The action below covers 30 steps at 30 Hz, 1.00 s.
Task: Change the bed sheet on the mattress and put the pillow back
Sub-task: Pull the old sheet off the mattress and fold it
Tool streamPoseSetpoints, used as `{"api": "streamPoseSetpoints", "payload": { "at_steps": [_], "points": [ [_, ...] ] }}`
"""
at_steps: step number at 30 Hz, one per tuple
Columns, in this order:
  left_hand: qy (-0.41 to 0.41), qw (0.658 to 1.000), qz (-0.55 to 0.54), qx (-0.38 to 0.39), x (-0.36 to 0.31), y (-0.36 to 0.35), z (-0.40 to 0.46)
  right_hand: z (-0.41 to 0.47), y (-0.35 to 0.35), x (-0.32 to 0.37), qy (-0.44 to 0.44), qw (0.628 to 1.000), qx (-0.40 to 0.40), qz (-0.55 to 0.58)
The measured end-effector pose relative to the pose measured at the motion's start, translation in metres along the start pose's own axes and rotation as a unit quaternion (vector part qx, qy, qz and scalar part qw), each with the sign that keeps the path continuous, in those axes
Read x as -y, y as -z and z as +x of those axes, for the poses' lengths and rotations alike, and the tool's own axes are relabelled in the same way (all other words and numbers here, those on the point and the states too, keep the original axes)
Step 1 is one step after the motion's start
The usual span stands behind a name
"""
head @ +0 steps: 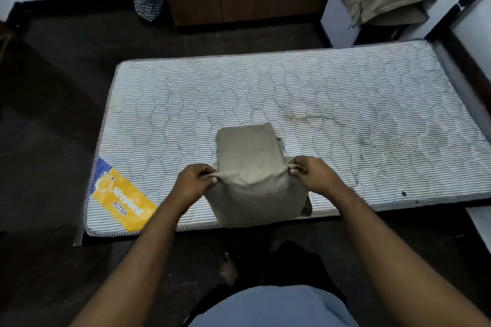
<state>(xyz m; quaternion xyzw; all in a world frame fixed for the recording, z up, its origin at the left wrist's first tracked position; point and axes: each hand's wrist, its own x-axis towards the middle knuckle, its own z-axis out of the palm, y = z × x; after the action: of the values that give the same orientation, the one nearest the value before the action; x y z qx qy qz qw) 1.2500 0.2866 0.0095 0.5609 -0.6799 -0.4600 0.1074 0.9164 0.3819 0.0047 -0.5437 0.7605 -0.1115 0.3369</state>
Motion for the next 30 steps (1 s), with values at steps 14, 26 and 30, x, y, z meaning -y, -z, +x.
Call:
{"api": "streamPoseSetpoints", "payload": {
  "at_steps": [14, 26, 30],
  "points": [
    [0.137, 0.953, -0.144, -0.228, 0.018, -0.020, 0.270, 0.291, -0.008, -0.034, -0.081, 0.990, -0.060, 0.096],
    [0.355, 0.929, -0.065, -0.081, 0.122, -0.149, 0.240, 0.238, -0.148, -0.126, -0.314, 0.939, 0.073, 0.122],
    [0.363, 0.894, -0.259, -0.044, 0.143, -0.183, 0.212, 0.211, -0.178, -0.118, -0.347, 0.921, 0.040, 0.174]
  ]
}}
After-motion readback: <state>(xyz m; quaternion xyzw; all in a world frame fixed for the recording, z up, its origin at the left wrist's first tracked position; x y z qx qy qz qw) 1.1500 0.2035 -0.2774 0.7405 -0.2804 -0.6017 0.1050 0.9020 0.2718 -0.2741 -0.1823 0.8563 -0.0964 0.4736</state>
